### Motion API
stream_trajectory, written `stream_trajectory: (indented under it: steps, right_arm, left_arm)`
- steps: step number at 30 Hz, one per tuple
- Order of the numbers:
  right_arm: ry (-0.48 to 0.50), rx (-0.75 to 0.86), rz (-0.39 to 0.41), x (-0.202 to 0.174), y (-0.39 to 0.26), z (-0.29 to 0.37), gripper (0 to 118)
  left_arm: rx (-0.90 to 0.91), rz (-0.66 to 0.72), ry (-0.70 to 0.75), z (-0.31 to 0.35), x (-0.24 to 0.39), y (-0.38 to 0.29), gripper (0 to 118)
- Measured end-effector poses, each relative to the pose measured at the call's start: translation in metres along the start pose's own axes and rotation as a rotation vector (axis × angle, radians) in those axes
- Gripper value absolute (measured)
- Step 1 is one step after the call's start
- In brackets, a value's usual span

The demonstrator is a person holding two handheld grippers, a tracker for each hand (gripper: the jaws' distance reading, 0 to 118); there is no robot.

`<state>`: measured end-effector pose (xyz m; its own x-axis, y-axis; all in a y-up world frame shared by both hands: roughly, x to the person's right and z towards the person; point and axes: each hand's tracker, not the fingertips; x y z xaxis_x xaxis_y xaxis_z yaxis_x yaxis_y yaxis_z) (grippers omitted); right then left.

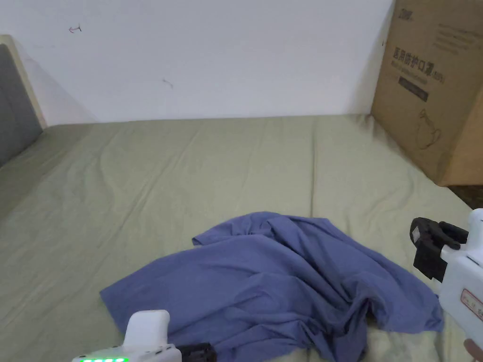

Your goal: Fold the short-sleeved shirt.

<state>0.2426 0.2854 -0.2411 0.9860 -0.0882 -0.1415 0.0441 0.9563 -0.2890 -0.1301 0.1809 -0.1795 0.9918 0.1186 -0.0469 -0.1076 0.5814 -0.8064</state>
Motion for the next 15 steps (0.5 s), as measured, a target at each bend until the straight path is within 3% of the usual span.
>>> stream_trajectory:
  steps: [6, 7, 8, 9, 10, 11, 12, 13, 15]
  right_arm:
    - [-0.046, -0.146, 0.005, 0.035, -0.028, -0.027, 0]
    - [-0.053, -0.173, 0.004, 0.041, -0.033, -0.031, 11]
    - [-0.063, -0.197, -0.002, 0.048, -0.039, -0.038, 35]
    - [-0.068, -0.225, -0.008, 0.053, -0.043, -0.042, 83]
    - [-0.067, -0.282, -0.02, 0.061, -0.049, -0.051, 110]
    - [-0.069, -0.324, -0.032, 0.066, -0.053, -0.057, 118]
    - [-0.071, -0.349, -0.043, 0.073, -0.06, -0.062, 118]
    - [-0.095, -0.269, -0.089, 0.078, -0.063, -0.063, 118]
    - [-0.118, -0.393, -0.037, 0.089, -0.073, -0.073, 118]
  left_arm:
    - [-0.026, 0.078, 0.025, -0.046, 0.007, 0.019, 103]
    - [-0.02, 0.073, 0.061, -0.051, 0.009, 0.02, 99]
    - [-0.023, 0.055, 0.076, -0.059, 0.012, 0.021, 95]
    - [-0.044, 0.045, 0.084, -0.064, 0.014, 0.021, 92]
    - [-0.089, 0.041, 0.095, -0.072, 0.013, 0.02, 92]
    - [-0.084, 0.04, 0.104, -0.074, 0.016, 0.019, 91]
    - [-0.064, 0.033, 0.109, -0.071, 0.02, 0.02, 84]
    - [-0.067, 0.03, 0.107, -0.068, 0.02, 0.022, 68]
    - [-0.045, 0.049, 0.051, -0.059, 0.019, 0.024, 41]
